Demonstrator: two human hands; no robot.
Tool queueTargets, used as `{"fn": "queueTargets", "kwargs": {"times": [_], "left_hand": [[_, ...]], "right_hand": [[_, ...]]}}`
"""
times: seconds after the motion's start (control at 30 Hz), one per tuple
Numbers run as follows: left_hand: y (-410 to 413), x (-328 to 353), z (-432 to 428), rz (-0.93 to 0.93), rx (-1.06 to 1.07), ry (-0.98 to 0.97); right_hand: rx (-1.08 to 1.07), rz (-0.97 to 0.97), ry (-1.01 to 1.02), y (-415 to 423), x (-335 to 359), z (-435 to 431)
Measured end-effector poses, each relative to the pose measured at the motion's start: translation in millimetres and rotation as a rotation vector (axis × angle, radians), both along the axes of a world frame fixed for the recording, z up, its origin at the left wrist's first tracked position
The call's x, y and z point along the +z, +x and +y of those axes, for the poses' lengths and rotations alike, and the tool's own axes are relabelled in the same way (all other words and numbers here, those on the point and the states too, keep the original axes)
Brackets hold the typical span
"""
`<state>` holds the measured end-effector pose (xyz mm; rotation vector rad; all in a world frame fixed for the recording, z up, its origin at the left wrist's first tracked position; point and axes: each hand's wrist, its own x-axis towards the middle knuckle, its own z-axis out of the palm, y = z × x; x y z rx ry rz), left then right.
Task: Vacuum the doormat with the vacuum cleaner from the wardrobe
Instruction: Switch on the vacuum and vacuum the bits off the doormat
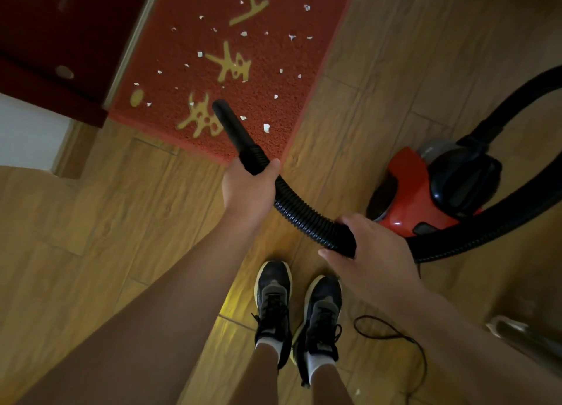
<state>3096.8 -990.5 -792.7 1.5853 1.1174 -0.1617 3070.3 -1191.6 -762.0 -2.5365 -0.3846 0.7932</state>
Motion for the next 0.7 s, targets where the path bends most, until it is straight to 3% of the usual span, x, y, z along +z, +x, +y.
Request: {"fn": "queueTargets", "kwargs": {"times": [0.17, 0.7], "left_hand": [[3, -4, -14, -0.045, -0.112, 0.043], [-1, -26, -115, -0.128, -0.495, -0.084]], "right_hand": [[0.001, 0.020, 0.008, -1, -6, -7], [-0.183, 0.135, -0.040, -33, -40, -87]]}}
